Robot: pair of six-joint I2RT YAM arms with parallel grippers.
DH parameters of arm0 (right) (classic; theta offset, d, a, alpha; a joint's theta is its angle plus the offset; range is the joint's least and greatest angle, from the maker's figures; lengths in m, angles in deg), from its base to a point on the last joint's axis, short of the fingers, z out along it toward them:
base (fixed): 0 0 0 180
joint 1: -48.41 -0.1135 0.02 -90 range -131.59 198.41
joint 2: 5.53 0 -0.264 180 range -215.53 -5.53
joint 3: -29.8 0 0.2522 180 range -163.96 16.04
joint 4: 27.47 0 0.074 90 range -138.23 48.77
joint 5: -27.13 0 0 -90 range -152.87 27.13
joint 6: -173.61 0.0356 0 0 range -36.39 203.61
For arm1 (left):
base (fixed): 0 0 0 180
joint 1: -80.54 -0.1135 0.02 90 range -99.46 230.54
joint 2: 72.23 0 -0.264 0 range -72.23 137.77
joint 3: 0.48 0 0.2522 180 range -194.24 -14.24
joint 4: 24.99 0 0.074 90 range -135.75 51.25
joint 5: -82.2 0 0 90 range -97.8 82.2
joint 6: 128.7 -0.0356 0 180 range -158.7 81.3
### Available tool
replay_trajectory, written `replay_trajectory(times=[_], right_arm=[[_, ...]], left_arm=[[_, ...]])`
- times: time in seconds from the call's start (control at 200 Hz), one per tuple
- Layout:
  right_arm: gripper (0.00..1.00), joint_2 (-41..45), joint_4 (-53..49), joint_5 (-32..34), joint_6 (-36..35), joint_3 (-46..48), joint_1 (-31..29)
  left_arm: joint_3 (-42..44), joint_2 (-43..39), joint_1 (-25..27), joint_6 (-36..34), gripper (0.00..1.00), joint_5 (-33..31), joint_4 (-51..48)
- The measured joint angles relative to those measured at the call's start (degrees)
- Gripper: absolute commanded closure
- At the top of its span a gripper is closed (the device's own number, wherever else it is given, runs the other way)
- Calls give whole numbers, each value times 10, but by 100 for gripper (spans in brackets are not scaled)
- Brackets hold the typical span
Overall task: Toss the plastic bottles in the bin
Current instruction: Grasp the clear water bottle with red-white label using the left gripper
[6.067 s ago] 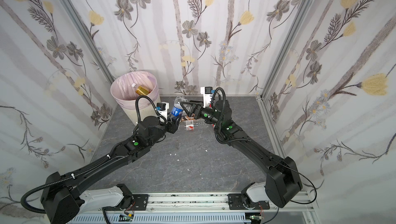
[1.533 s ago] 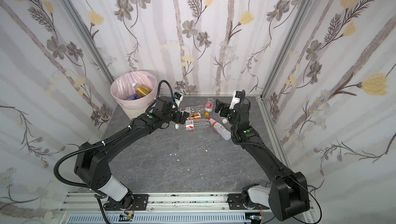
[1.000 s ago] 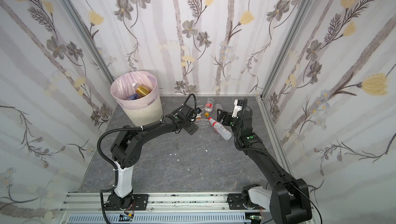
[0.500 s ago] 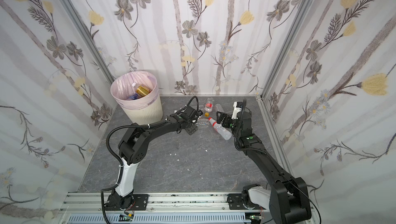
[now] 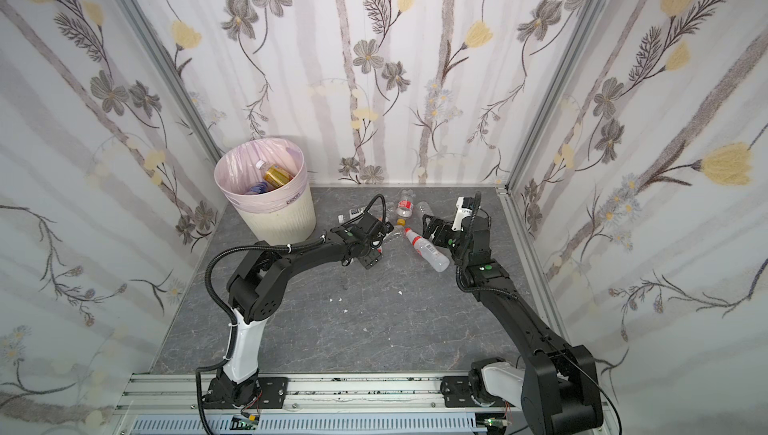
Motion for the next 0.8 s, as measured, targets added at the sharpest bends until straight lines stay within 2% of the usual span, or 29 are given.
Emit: replay_trajectory(times=[0.804], right_arm=[[0,10,7,0,24,24,5]], left_arm=[[47,-43,35,40,32,25,-5]])
